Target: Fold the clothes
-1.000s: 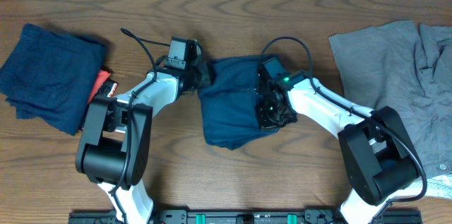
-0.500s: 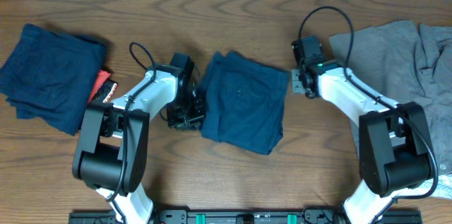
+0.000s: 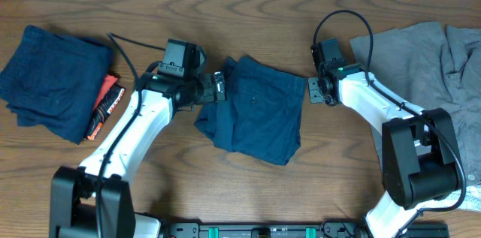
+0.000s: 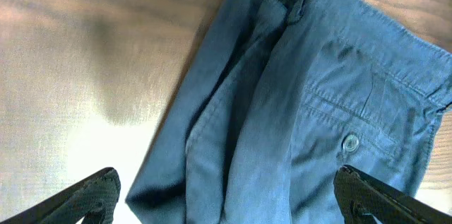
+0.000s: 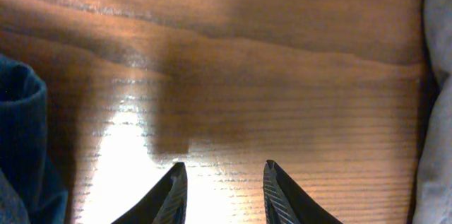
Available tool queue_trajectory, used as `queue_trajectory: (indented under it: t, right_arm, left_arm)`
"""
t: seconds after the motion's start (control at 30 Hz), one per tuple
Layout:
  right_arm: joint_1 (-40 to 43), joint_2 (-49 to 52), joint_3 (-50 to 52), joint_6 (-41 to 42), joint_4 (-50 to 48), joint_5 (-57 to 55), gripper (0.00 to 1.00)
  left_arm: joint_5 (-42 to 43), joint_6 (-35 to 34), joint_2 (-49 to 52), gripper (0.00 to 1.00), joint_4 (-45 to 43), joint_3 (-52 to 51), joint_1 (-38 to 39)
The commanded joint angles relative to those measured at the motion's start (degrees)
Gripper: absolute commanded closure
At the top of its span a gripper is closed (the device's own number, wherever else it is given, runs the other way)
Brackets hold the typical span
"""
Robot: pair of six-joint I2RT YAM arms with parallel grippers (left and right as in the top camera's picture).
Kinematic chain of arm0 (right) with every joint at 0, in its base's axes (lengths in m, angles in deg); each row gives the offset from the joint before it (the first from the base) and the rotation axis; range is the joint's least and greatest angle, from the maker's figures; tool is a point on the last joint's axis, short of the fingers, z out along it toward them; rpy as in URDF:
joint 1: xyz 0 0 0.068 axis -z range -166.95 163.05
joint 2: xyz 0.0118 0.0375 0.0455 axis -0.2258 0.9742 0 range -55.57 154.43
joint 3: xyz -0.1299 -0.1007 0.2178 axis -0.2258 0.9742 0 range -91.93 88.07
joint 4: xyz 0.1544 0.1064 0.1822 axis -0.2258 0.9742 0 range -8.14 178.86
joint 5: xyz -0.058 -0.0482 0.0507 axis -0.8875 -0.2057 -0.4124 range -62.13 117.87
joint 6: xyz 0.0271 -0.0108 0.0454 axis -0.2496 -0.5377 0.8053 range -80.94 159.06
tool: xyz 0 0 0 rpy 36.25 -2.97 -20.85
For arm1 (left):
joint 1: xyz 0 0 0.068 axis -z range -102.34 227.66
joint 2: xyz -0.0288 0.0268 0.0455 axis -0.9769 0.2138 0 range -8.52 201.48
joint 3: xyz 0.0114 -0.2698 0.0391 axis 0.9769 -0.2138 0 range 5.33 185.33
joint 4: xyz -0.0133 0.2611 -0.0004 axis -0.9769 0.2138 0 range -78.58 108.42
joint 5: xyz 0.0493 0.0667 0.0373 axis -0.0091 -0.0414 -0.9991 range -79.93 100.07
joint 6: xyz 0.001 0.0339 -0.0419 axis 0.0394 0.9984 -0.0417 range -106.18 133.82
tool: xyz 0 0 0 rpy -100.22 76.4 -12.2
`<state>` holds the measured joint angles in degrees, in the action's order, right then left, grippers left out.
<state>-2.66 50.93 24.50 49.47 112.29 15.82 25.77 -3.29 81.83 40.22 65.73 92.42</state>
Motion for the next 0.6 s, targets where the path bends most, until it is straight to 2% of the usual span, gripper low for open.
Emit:
queue_trajectory:
  t: [0.0, 0.13, 0.33, 0.43, 0.57]
  right_arm:
    - [-0.3, 1.0, -0.2, 0.3, 0.5, 0.8, 0.66]
    - [-0.3, 1.0, -0.2, 0.3, 1.0, 0.8, 0.65]
    - [-0.3, 1.0, -0.2, 0.3, 2.1, 0.9, 0.65]
    - [-0.3, 1.0, -0.2, 0.3, 2.1, 0.9, 0.65]
    - [-0.3, 1.0, -0.2, 0.8, 2.1, 0.9, 0.65]
  left_arm:
    - [3.4, 8.0, 3.7, 0.02, -2.2, 0.2, -0.2]
    - [8.3, 12.2, 8.9, 0.02, -6.3, 0.2, -0.2]
    - [9.0, 12.2, 16.6, 0.02, -9.5, 0.2, -0.1]
    - [15.2, 12.2, 19.2, 0.0, -9.4, 0.2, 0.4]
    - [22.4, 12.2, 20.3, 0.2, -9.4, 0.2, 1.9]
